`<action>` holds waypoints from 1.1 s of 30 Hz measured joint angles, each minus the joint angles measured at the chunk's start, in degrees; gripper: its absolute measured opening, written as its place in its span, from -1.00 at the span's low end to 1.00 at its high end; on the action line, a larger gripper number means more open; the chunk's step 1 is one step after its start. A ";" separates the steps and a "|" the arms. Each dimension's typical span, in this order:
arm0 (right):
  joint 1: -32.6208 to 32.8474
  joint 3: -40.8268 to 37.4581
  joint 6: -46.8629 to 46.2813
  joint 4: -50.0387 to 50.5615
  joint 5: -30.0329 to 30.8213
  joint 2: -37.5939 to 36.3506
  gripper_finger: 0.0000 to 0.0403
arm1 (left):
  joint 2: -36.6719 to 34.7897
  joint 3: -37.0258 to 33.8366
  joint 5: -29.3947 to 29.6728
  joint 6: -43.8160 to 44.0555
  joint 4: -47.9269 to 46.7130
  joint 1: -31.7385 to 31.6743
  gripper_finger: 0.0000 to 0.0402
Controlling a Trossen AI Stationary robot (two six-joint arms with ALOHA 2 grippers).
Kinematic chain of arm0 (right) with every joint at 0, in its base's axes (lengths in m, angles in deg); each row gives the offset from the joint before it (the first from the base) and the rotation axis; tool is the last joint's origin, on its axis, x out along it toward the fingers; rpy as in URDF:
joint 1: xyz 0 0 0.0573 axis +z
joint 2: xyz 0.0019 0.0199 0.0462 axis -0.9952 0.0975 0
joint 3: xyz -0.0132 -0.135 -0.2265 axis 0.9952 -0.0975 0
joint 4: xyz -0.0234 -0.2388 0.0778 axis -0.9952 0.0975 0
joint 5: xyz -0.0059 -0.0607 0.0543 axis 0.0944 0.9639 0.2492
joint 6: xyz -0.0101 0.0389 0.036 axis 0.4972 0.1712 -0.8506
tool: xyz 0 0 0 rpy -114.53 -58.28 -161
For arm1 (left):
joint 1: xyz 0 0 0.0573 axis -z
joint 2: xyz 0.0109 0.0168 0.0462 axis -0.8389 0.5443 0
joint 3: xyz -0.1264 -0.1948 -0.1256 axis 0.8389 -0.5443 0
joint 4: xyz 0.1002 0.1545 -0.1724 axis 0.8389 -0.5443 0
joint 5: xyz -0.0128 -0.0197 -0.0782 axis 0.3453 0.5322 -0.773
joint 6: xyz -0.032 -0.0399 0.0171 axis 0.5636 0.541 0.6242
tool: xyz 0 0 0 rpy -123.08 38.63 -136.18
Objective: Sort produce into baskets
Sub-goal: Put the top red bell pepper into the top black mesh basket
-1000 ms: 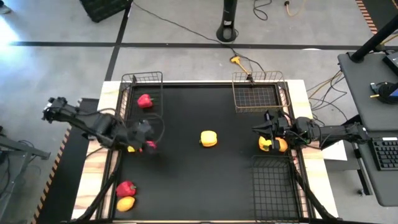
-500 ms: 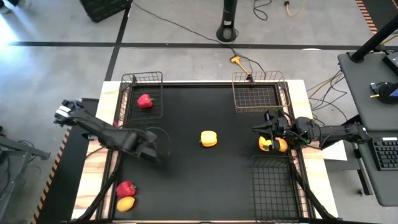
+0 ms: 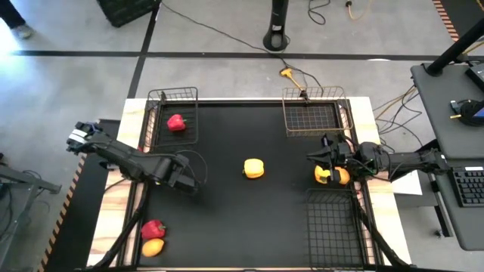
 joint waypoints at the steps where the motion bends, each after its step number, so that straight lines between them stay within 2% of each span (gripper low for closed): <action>1: 0.02 0.00 0.00 0.00 0.00 0.00 -0.86 | -0.40 -0.87 -0.33 0.25 0.12 -0.41 0.96; 5: 0.02 0.00 0.00 0.00 0.00 0.00 -0.86 | -2.13 -5.25 -0.78 1.68 2.31 -2.23 0.96; 14: 0.02 0.00 0.00 0.00 0.00 0.00 -0.86 | -3.67 -13.35 -1.26 2.41 14.24 -4.49 0.96; 22: 0.02 0.00 0.00 0.00 0.00 0.00 -0.86 | -0.49 -13.89 0.09 2.61 16.76 -4.47 0.96; 33: 0.01 0.00 0.00 0.00 0.00 0.00 -0.86 | 1.51 -13.89 0.25 -1.39 19.36 -6.26 0.93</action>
